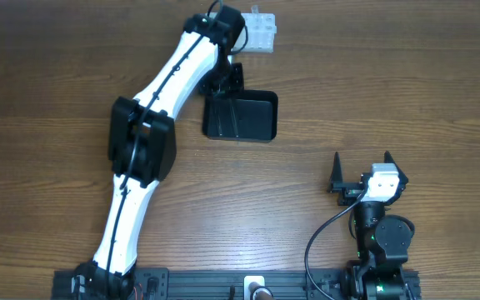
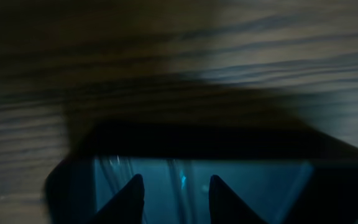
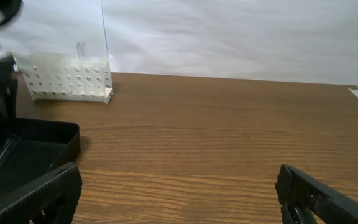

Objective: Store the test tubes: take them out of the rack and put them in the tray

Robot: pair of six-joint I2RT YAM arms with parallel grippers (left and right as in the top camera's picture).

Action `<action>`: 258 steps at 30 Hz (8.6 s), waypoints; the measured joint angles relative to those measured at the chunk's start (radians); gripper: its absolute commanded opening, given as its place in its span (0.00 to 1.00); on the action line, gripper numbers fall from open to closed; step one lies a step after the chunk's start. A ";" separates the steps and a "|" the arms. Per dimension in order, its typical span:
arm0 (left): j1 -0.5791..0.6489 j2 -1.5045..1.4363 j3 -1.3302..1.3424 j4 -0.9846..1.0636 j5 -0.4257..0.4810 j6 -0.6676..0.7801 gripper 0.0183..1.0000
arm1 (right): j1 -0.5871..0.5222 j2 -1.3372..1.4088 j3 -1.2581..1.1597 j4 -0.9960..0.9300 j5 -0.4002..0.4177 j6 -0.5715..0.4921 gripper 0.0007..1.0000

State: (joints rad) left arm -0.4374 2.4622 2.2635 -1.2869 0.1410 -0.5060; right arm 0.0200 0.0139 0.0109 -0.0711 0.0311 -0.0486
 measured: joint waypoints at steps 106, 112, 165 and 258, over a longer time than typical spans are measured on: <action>0.529 -2.451 -2.253 1.250 -0.299 0.201 1.00 | 0.000 0.000 0.000 0.000 -0.007 0.001 0.99; 0.529 -2.451 -2.253 1.230 -0.323 0.269 1.00 | 0.000 0.000 0.000 0.000 -0.007 0.000 0.99; 0.529 -2.451 -2.253 1.230 -0.321 0.380 1.00 | 0.000 0.000 0.000 0.000 -0.007 0.000 0.99; 0.529 -2.451 -2.253 1.215 -0.128 0.380 1.00 | 0.000 0.048 0.089 -0.069 -0.007 0.000 0.99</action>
State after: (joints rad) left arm 0.0921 0.0109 0.0101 -0.0715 0.0132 -0.1261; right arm 0.0200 0.0624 0.1001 -0.1398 0.0238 -0.0486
